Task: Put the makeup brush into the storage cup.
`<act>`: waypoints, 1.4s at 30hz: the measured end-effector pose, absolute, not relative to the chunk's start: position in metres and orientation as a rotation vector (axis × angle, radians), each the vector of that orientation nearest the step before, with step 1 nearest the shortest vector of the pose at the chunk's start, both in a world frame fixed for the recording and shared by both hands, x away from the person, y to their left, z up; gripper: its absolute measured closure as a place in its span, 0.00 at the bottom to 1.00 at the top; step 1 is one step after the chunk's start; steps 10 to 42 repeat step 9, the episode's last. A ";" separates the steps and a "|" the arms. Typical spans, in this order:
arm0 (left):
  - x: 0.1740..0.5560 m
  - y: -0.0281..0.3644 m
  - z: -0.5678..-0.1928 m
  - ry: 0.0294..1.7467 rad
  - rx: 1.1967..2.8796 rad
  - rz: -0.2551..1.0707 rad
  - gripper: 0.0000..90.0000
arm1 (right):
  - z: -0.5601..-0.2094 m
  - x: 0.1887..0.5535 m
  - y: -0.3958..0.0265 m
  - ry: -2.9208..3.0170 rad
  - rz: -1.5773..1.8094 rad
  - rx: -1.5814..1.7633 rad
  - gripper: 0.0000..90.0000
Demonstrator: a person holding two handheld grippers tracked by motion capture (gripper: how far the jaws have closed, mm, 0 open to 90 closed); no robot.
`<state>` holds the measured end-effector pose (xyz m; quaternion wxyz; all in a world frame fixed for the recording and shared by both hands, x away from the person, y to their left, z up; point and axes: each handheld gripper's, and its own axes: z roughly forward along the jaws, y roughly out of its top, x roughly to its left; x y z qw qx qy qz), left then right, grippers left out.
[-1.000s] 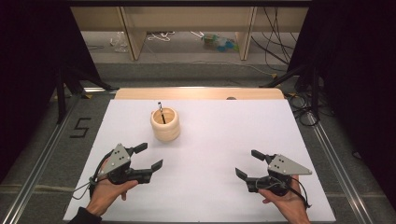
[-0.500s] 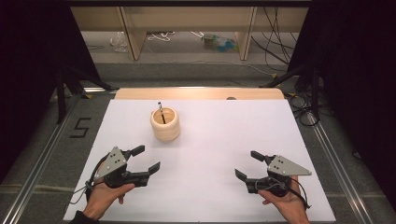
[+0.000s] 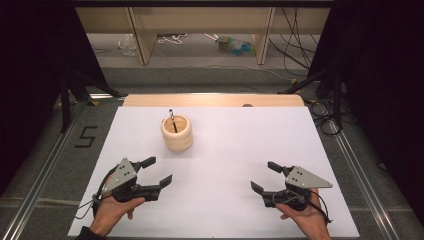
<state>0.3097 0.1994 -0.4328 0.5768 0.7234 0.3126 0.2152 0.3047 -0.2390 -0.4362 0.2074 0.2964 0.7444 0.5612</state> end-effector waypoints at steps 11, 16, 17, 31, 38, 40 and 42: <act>0.310 0.199 -0.434 0.733 1.697 0.504 0.21 | -0.436 0.305 -0.239 2.070 1.560 0.825 0.19; 0.310 0.199 -0.434 0.733 1.697 0.504 0.21 | -0.436 0.305 -0.239 2.070 1.560 0.825 0.19; 0.310 0.199 -0.434 0.733 1.697 0.504 0.21 | -0.436 0.305 -0.239 2.070 1.560 0.825 0.19; 0.310 0.199 -0.434 0.733 1.697 0.504 0.21 | -0.436 0.305 -0.239 2.070 1.560 0.825 0.19; 0.310 0.199 -0.434 0.733 1.697 0.504 0.21 | -0.436 0.305 -0.239 2.070 1.560 0.825 0.19; 0.310 0.199 -0.434 0.733 1.697 0.504 0.21 | -0.436 0.305 -0.239 2.070 1.560 0.825 0.19; 0.310 0.199 -0.434 0.733 1.697 0.504 0.21 | -0.436 0.305 -0.239 2.070 1.560 0.825 0.19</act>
